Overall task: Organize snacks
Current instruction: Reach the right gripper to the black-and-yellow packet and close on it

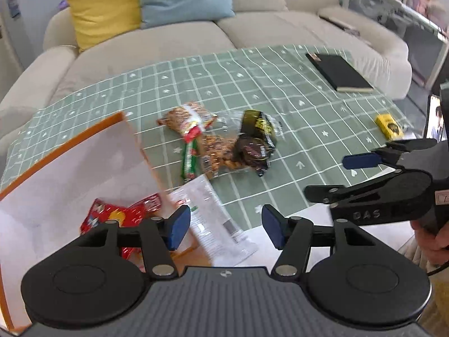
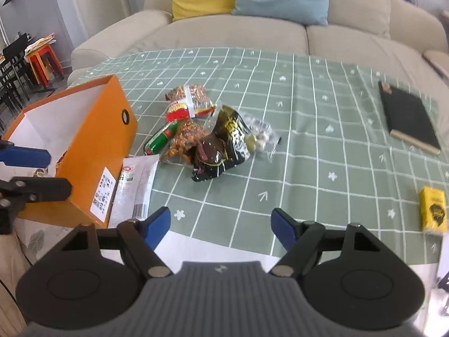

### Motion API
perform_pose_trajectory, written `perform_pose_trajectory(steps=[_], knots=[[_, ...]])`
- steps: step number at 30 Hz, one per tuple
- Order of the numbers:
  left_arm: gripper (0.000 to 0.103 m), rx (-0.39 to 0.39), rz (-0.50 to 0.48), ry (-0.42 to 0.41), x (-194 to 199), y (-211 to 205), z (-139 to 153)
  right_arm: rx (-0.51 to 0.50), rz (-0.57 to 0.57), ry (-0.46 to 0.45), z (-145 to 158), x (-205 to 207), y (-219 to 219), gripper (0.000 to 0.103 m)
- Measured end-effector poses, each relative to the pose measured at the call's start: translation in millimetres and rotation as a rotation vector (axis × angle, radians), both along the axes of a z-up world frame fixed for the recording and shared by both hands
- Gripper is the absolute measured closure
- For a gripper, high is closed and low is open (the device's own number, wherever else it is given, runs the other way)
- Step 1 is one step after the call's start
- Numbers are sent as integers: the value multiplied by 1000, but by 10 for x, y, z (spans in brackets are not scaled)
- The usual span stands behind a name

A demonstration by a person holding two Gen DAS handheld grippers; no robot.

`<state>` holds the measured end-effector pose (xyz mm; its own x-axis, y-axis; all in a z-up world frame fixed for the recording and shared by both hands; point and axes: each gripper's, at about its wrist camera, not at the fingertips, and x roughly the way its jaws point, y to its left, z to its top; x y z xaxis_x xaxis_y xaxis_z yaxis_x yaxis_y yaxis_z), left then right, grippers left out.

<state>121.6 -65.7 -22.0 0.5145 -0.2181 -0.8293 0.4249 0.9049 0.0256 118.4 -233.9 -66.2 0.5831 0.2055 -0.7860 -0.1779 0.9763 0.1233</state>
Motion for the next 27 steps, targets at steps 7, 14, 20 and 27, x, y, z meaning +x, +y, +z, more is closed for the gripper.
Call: perform_pose_trajectory(steps=[7, 14, 20, 27], knots=[[45, 89, 67, 112, 494, -346, -211, -81, 129, -37, 38, 284, -2, 27], [55, 231, 151, 196, 930, -461, -603, -63, 179, -65, -143, 620, -4, 30], [61, 296, 188, 226, 1078, -463, -835, -107, 214, -100, -332, 784, 93, 36], [80, 306, 217, 246, 1177, -435, -963, -133, 224, -107, -490, 924, 203, 36]])
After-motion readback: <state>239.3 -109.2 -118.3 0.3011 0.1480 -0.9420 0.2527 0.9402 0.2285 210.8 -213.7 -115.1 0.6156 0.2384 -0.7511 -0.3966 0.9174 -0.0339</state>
